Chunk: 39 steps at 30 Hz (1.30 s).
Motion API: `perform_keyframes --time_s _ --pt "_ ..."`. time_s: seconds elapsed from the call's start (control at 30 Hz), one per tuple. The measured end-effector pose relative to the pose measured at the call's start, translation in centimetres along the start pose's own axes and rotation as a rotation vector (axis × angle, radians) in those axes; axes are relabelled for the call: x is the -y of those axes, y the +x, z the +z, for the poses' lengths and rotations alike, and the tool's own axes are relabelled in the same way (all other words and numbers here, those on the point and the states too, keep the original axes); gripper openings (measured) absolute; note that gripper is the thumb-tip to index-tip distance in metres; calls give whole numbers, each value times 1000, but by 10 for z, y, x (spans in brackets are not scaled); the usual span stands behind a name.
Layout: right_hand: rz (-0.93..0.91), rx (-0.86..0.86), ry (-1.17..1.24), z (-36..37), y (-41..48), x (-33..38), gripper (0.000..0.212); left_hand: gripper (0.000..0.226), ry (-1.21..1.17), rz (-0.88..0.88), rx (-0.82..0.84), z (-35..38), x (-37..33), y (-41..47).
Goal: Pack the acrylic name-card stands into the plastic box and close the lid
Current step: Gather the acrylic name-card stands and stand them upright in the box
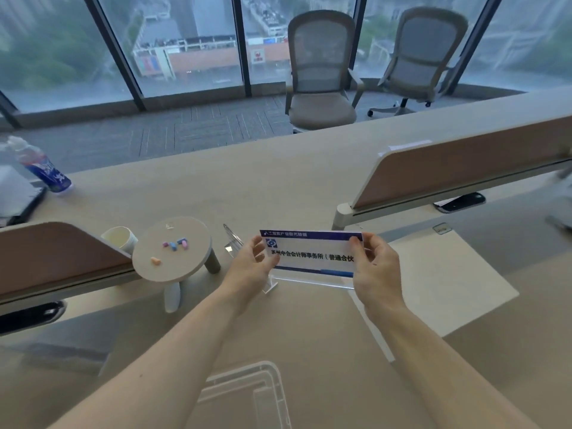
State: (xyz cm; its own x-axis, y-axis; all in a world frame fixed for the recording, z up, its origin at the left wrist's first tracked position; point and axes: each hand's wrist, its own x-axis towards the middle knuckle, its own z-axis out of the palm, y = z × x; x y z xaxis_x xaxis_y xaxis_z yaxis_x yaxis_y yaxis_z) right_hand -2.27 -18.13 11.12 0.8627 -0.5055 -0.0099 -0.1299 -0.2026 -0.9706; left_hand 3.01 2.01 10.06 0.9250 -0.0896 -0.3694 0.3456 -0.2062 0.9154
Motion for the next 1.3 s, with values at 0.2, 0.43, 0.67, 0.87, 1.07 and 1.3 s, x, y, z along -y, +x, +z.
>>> perform_keyframes --time_s 0.2,0.43,0.67,0.87,1.07,1.3 --pt "18 180 225 -6 -10 57 18 17 47 144 -32 -52 -30 -32" --pt "-58 484 166 62 -54 115 8 26 54 195 -173 -177 -40 -108" --pt "-210 661 184 174 -160 169 11 19 97 179 -324 -323 -23 -218" --pt "-388 748 41 270 -275 200 12 41 232 197 -515 -457 17 -300" --pt "-538 999 -110 361 -392 236 21 34 630 105 -264 -538 56 -368" --pt "-600 1037 -228 443 -469 215 21 16 676 -2 -368 -588 118 -406"
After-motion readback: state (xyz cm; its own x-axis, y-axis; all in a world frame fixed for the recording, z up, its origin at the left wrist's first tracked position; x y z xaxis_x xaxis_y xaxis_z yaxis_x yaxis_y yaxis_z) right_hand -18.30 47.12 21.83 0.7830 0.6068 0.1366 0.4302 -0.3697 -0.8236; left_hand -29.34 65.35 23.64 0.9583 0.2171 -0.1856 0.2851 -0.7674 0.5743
